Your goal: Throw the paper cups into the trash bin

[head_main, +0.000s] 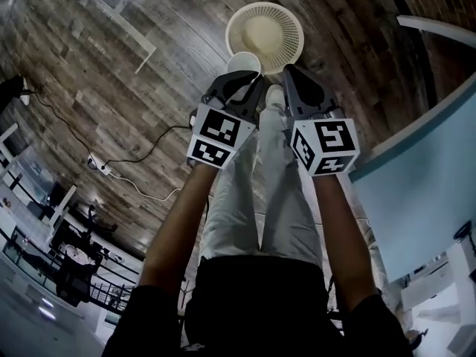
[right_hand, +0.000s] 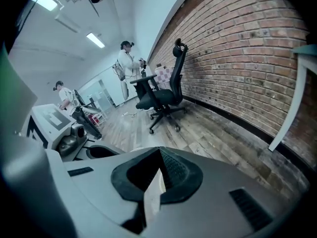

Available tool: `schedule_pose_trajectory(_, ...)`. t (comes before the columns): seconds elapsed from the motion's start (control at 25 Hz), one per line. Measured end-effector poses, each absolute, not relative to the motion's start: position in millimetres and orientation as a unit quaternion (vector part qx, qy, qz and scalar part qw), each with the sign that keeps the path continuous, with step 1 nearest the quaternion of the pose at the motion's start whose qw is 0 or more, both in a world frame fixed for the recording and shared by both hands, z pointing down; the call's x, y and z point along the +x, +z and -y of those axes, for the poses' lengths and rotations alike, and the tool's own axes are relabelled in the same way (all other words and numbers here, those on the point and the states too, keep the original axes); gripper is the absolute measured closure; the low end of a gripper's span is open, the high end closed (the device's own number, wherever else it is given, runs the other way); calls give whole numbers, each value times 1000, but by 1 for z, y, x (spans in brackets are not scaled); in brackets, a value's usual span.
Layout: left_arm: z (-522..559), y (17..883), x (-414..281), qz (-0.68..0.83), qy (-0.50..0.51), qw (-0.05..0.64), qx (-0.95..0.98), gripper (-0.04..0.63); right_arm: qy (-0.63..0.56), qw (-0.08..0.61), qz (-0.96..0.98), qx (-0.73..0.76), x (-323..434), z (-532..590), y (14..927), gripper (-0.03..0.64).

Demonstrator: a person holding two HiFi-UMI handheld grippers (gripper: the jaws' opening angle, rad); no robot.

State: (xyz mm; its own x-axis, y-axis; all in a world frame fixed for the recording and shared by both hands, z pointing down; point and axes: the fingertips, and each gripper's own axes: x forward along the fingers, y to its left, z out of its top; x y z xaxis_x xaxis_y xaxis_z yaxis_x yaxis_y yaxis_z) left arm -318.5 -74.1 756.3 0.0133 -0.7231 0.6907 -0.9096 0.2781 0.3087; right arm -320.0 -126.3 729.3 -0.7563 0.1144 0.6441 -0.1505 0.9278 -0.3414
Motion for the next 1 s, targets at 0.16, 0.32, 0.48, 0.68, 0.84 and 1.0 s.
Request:
schedule_pose_trajectory(0.16, 79, 794, -310, 687, 114, 408, 590, 568, 210, 345, 914, 39, -318, 141, 763, 614)
schedule_pose_trajectory(0.32, 82, 836, -315, 682, 121, 414, 590, 568, 218, 351, 909, 59, -320, 150, 799, 612)
schedule_pose_trajectory(0.48, 77, 875, -320, 686, 138, 416, 580, 568, 231, 355, 903, 68, -312, 153, 834, 614)
schedule_pose_trajectory(0.68, 80, 915, -317, 688, 139, 423, 574, 568, 237, 368, 896, 74, -304, 162, 874, 614)
schedule_pose_trajectory(0.84, 80, 943, -317, 693, 136, 432, 561, 568, 239, 376, 893, 70, -300, 161, 893, 614)
schedule_pose_trajectory(1.0, 87, 968, -321, 695, 143, 435, 554, 568, 238, 384, 889, 69, -297, 164, 910, 613)
